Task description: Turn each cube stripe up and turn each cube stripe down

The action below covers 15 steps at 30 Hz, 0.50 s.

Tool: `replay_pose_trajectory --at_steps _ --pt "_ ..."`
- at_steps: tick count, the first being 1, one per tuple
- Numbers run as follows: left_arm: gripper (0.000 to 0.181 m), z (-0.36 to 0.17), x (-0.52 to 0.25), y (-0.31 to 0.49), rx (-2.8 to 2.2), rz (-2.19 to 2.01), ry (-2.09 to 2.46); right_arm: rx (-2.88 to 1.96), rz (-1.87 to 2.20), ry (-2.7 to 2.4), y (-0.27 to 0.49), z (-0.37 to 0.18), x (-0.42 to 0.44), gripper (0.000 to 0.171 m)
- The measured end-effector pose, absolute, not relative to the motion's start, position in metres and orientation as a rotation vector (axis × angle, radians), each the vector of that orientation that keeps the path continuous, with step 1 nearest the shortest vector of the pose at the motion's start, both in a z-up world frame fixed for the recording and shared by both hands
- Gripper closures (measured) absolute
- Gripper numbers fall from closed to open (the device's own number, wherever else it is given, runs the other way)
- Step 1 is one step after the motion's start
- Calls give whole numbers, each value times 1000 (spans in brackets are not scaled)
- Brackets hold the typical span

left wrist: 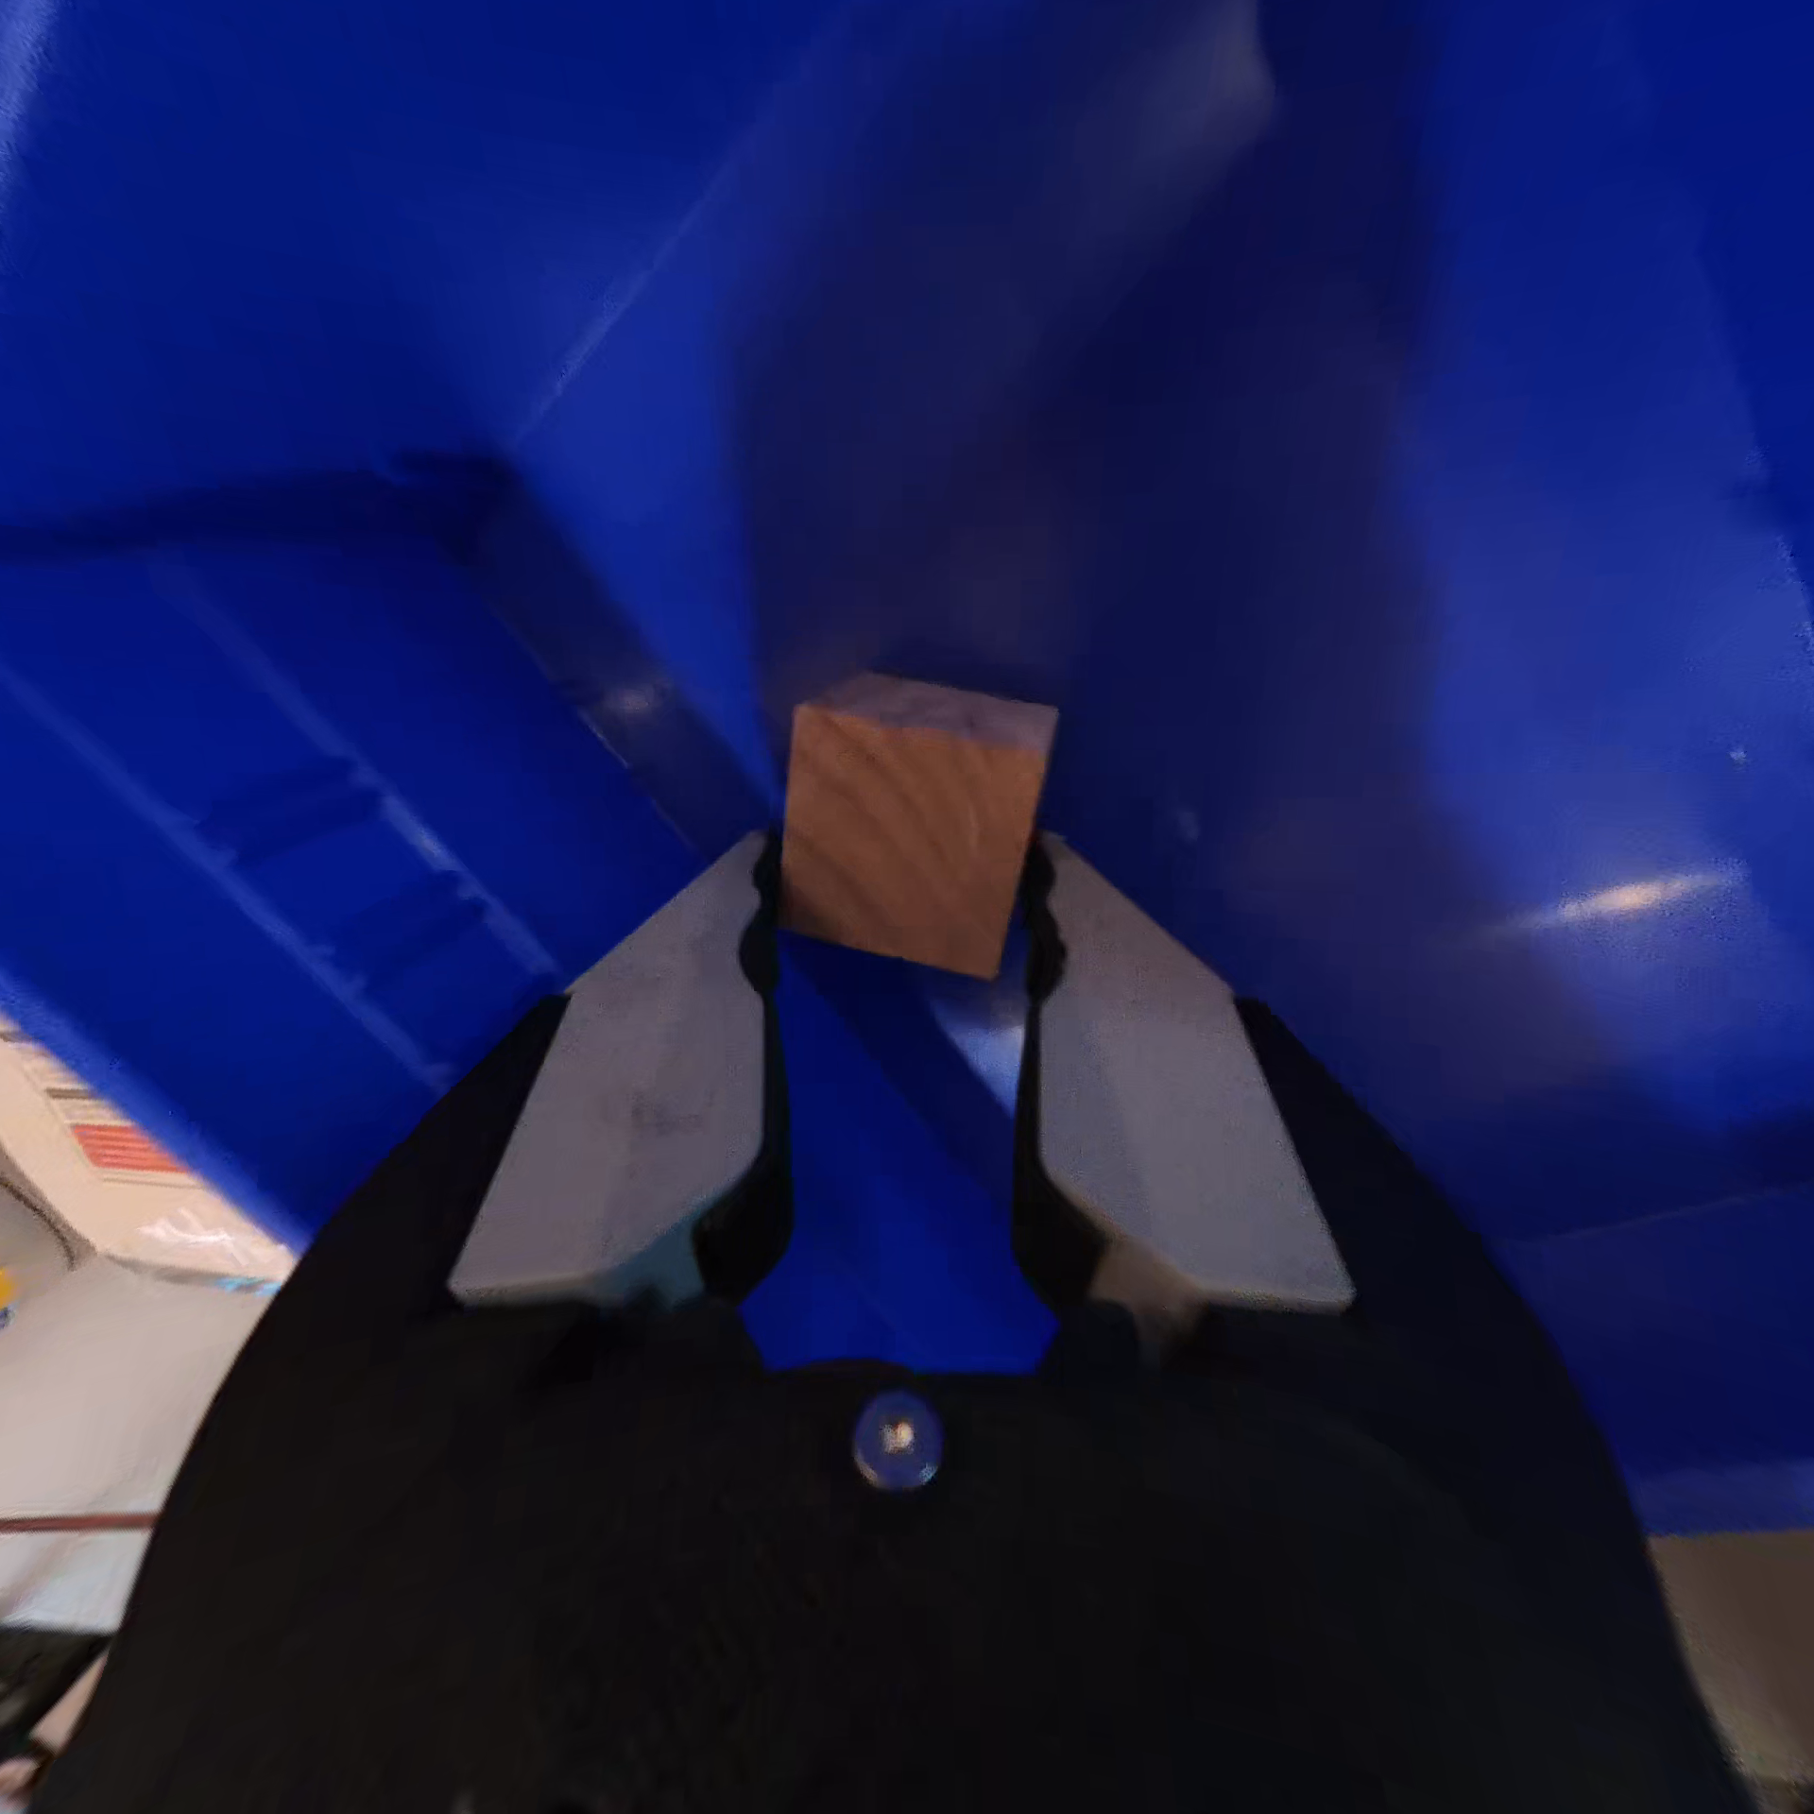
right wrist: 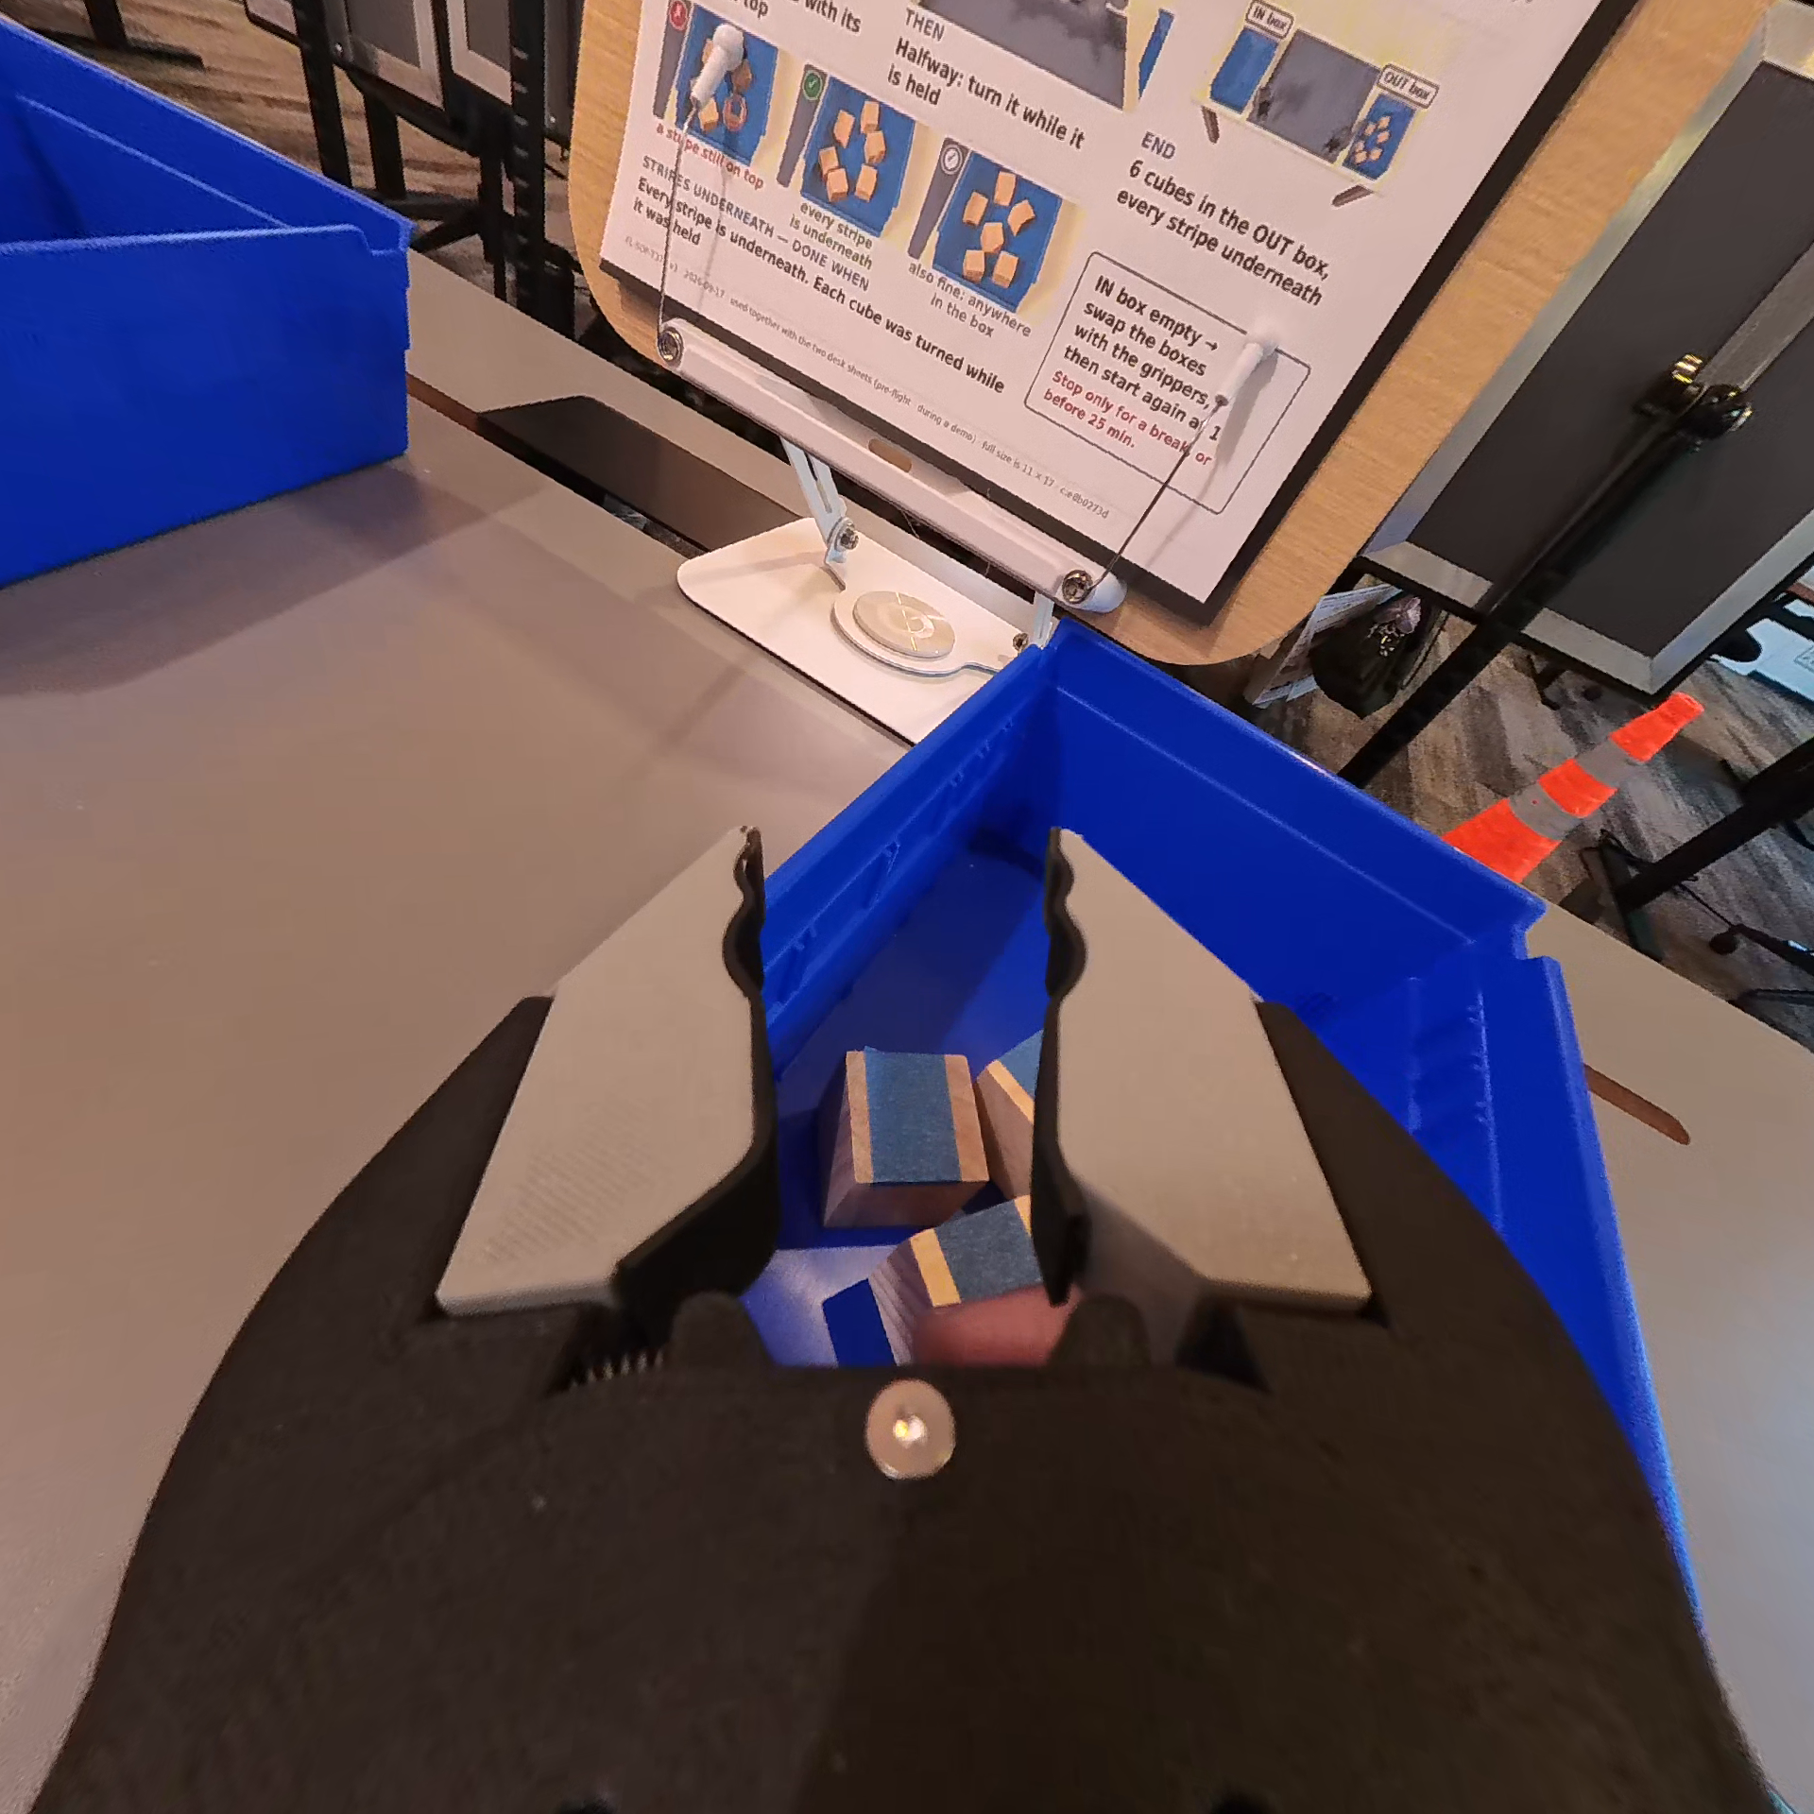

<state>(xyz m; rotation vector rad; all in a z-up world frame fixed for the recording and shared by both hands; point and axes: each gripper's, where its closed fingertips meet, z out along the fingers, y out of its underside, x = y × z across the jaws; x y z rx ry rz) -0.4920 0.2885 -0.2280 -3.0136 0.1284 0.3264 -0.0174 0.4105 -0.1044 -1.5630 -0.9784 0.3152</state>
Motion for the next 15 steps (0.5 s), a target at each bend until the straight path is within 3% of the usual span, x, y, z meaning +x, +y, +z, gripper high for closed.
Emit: replay_pose_trajectory --at_steps 4,9,15 --pt "136 -208 -469 292 -2900 125 130 -1565 359 -1020 402 -107 -23 121" --pt "136 -139 -384 288 -2510 -579 206 -1470 609 -1236 351 -107 -53 141" --pt "137 -30 -306 288 -1816 -1296 -118 -1308 690 -1334 302 -98 -79 135"
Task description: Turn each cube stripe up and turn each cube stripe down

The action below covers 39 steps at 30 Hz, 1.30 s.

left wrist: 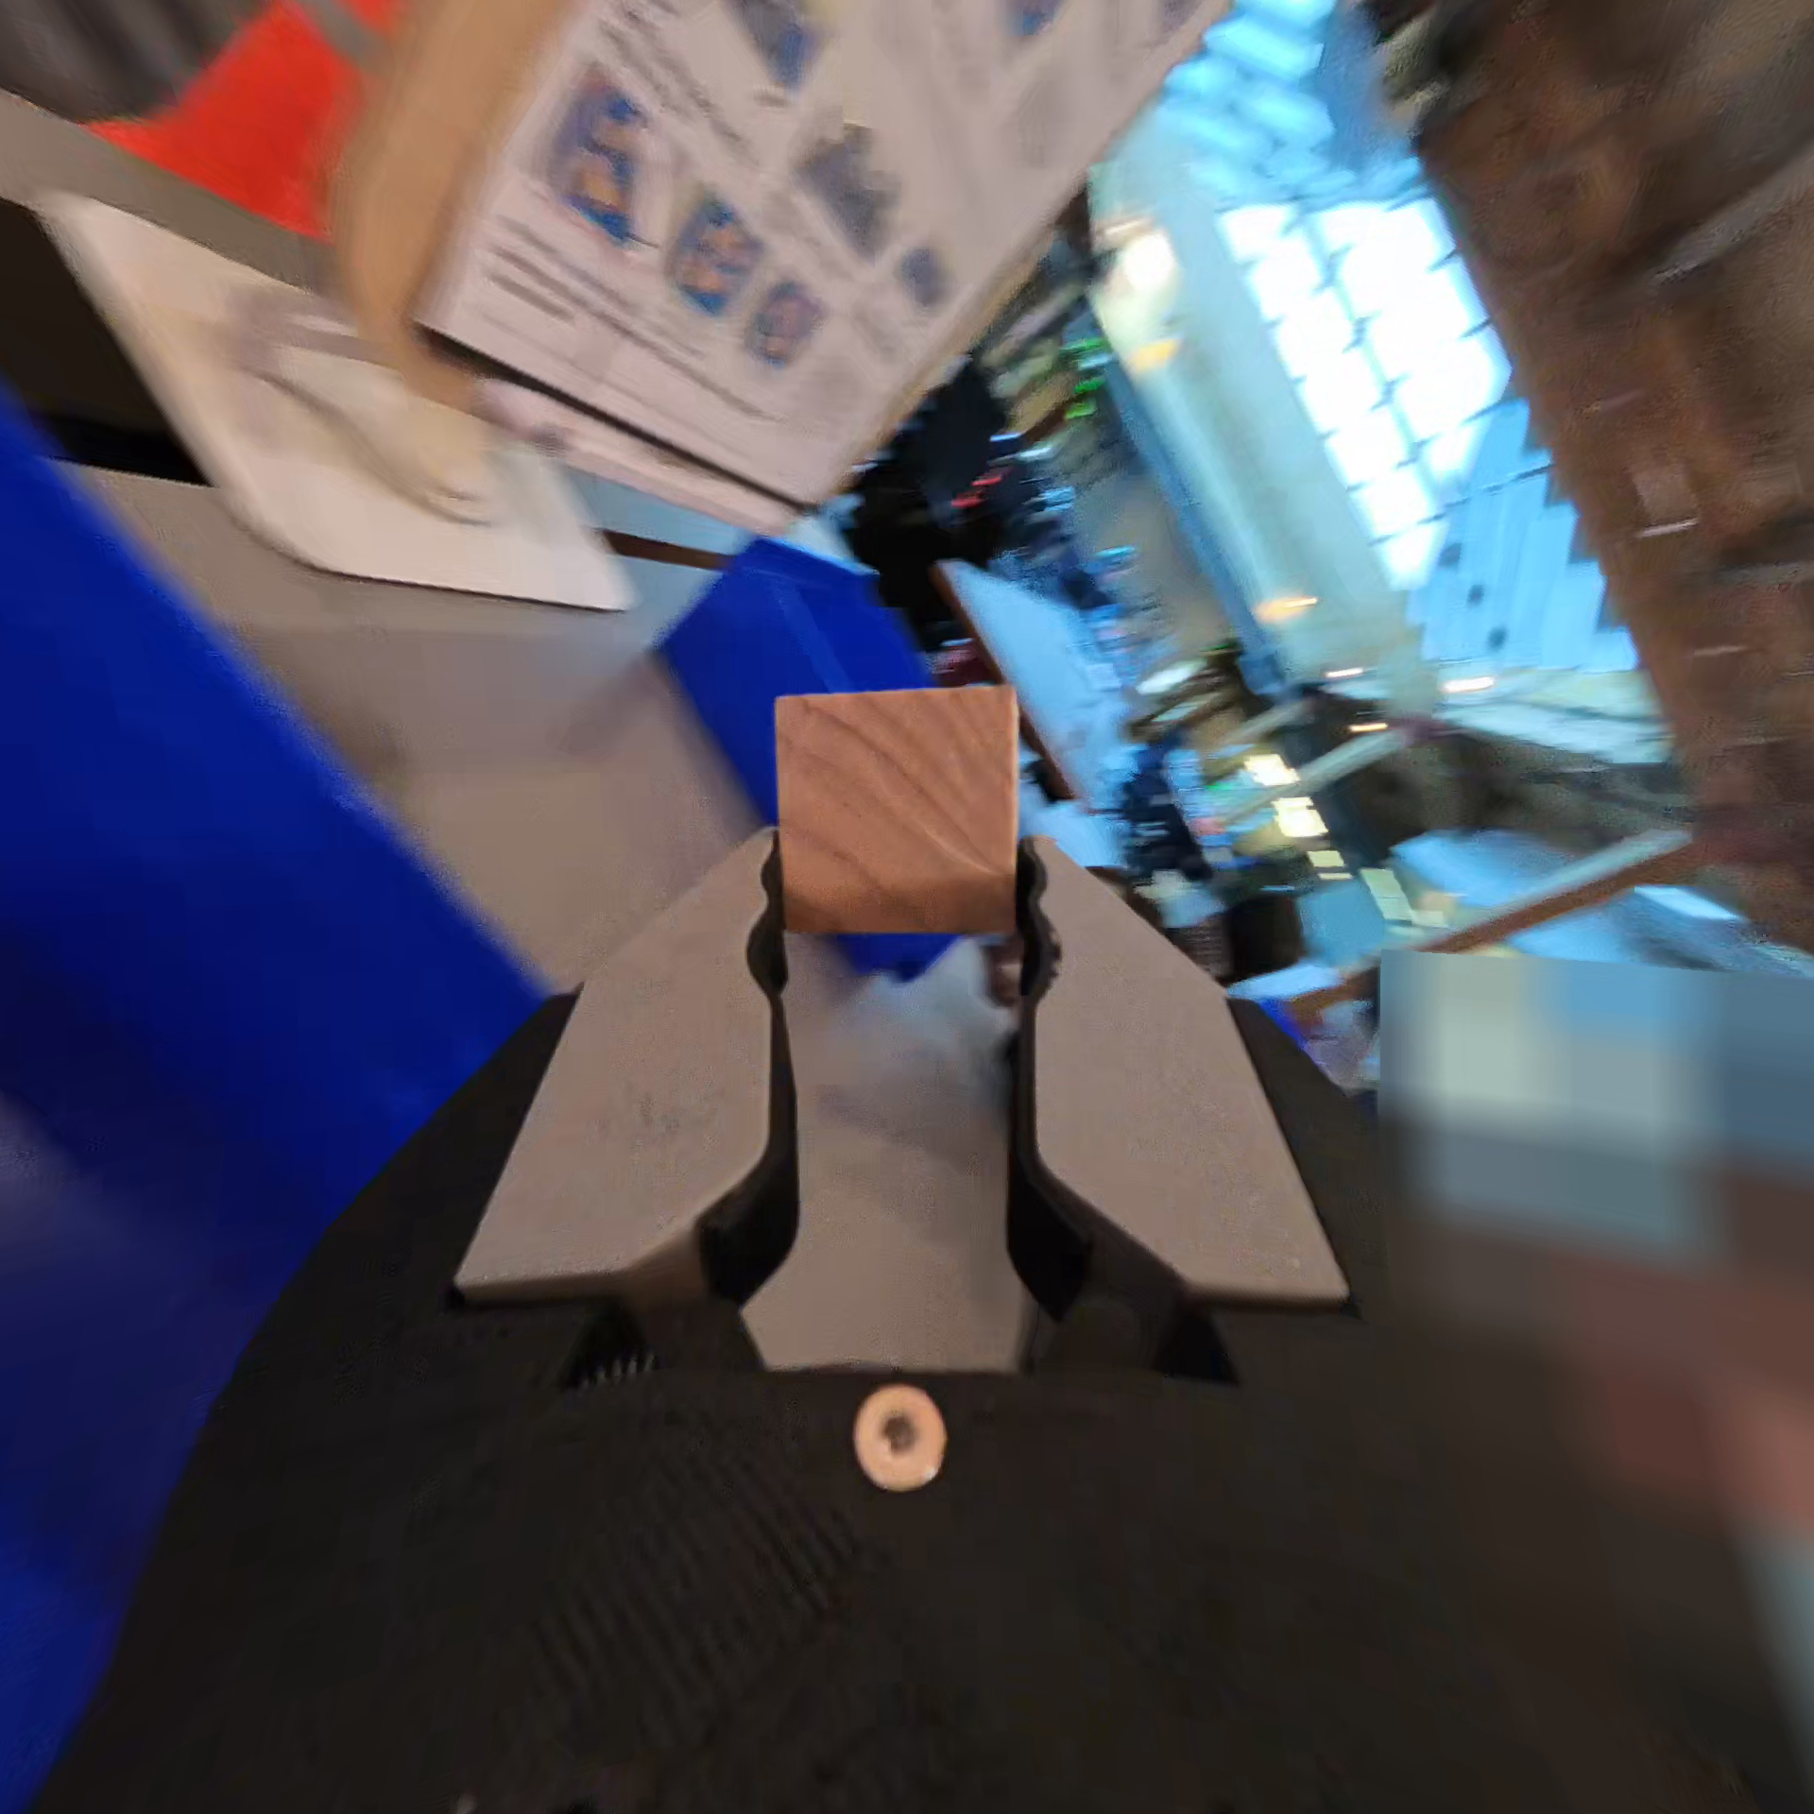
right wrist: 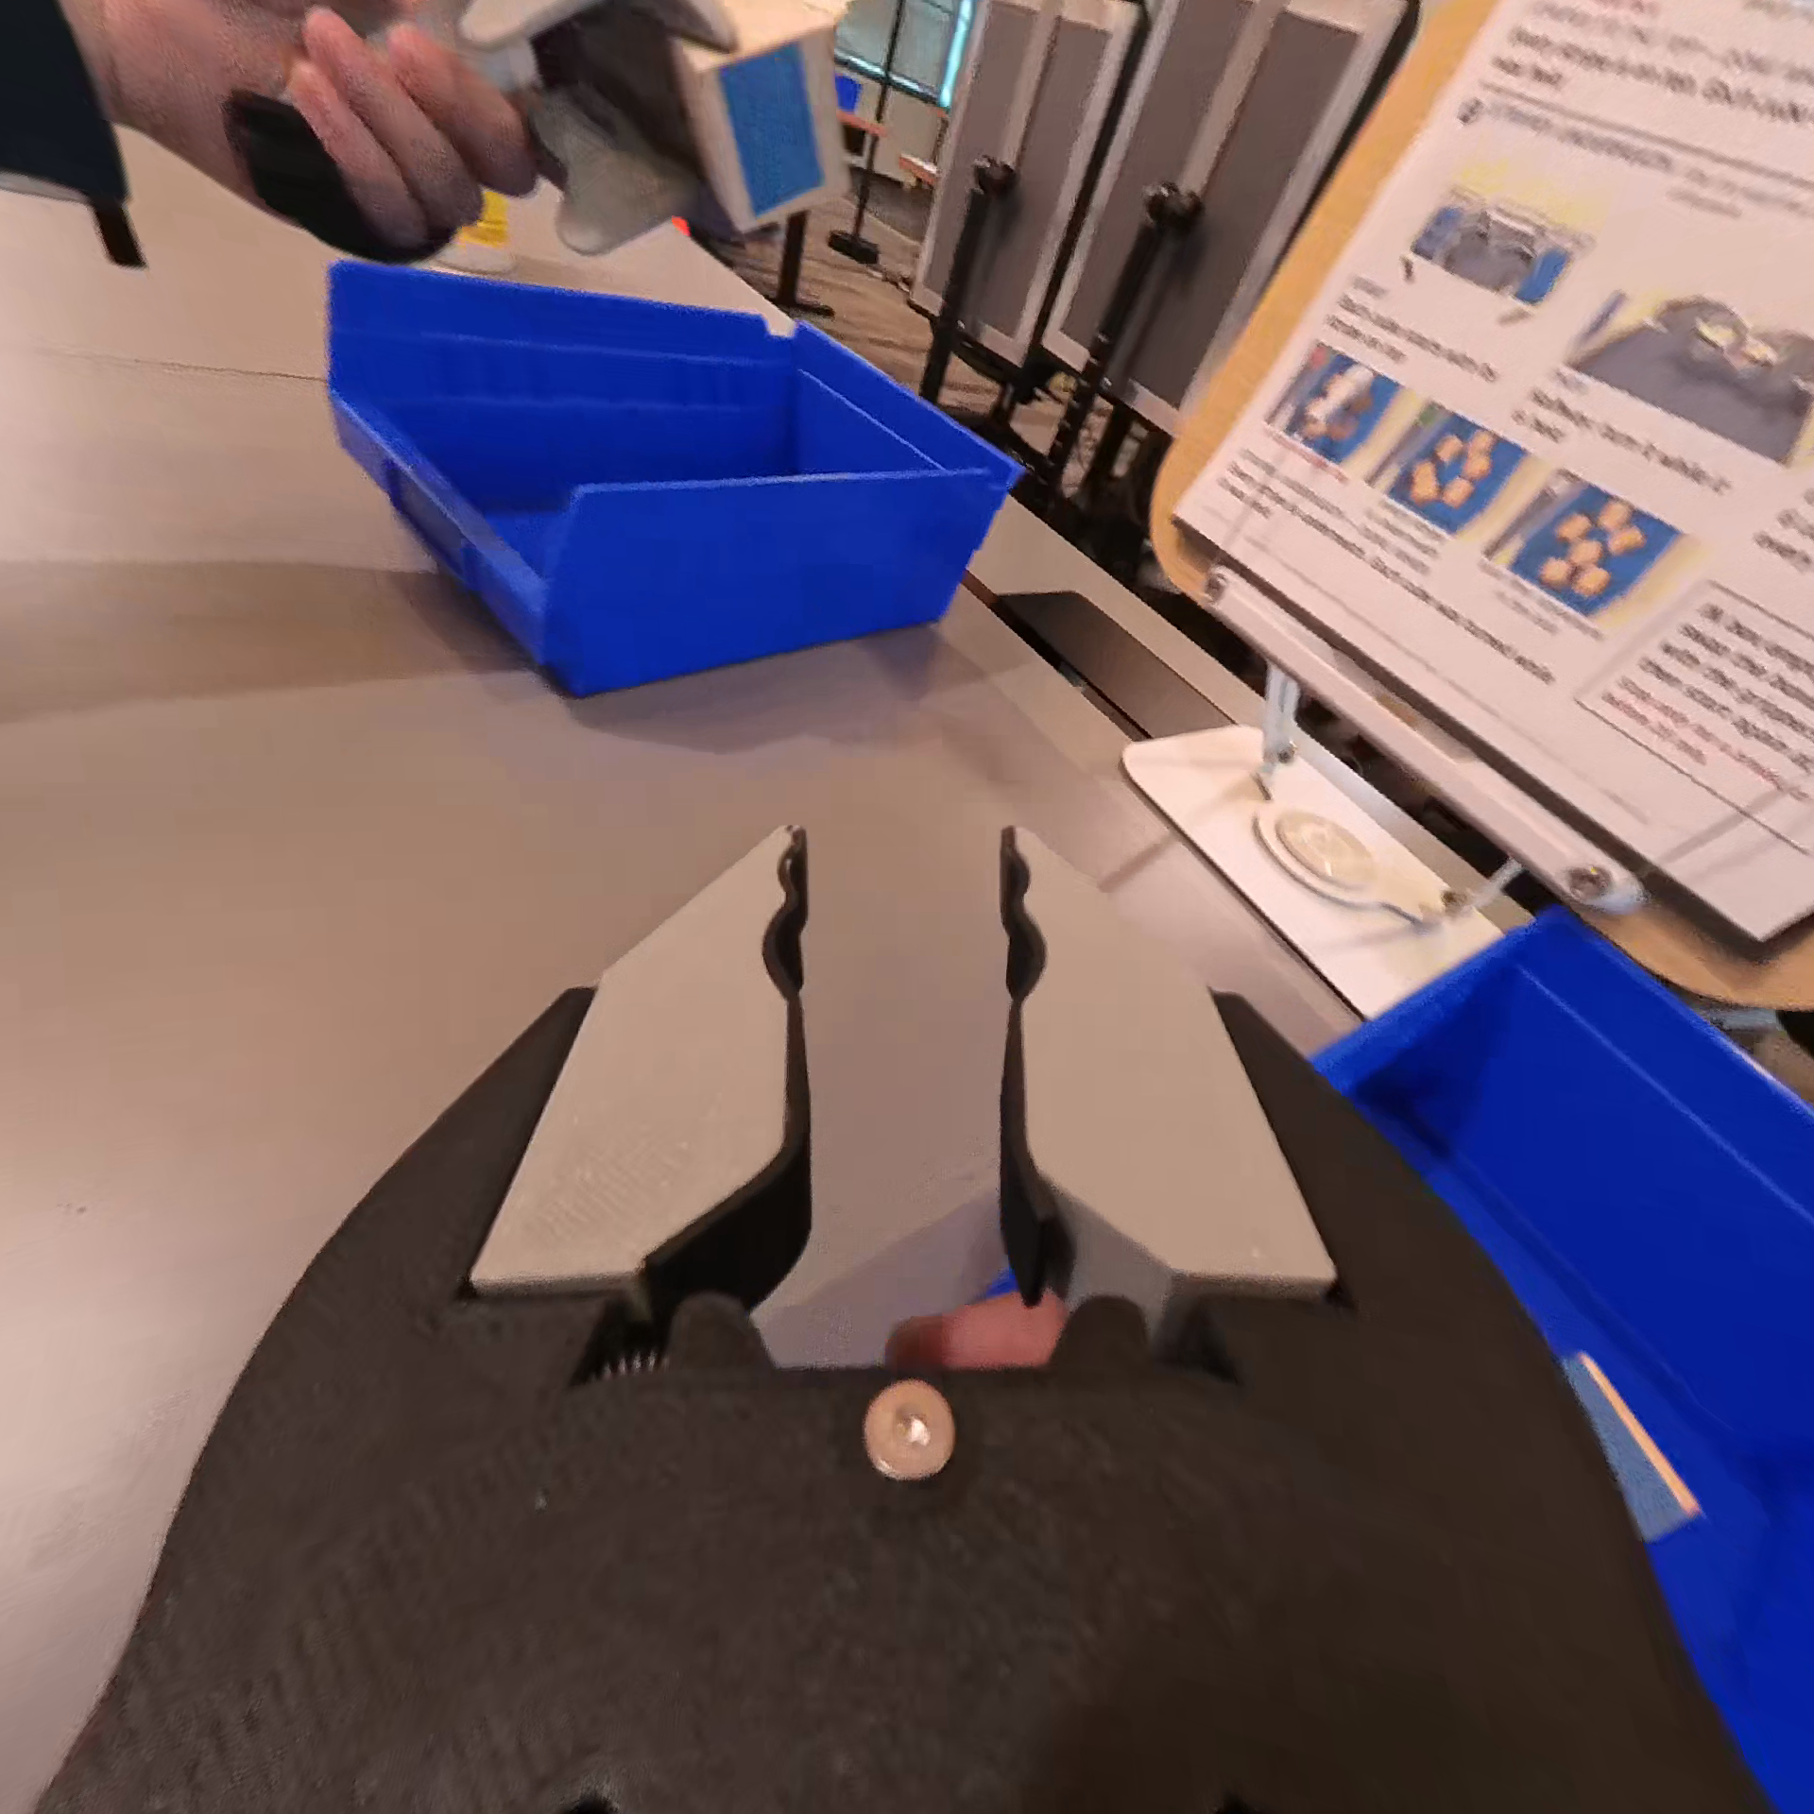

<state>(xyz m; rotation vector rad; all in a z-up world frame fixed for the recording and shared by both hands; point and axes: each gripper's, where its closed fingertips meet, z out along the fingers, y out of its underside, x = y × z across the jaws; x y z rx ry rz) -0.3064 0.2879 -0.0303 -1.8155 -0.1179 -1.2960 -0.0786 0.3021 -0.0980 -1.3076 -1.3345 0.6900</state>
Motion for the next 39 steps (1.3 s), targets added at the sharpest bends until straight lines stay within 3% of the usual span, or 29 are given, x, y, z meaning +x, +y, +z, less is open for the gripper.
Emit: replay_pose_trajectory --at_steps 8,14,21,29,34,39 --pt "137 -47 -144 258 -1810 -1603 137 -1222 799 -1360 262 -97 -100 127" --pt "137 -64 -77 262 -1806 -1764 193 -1178 773 -1249 272 -81 -93 118" --pt "135 -73 -58 281 -1762 -1725 257 -1230 647 -1271 295 -84 -82 128" --pt "132 -110 -79 310 -1846 -1207 330 -1465 491 -1058 382 -76 -18 129" --pt "138 -137 -84 309 -1944 -979 372 -1638 377 -988 430 -95 13 129" --pt "138 -135 -70 313 -1913 -1068 336 -1900 319 -1072 469 -131 7 128"
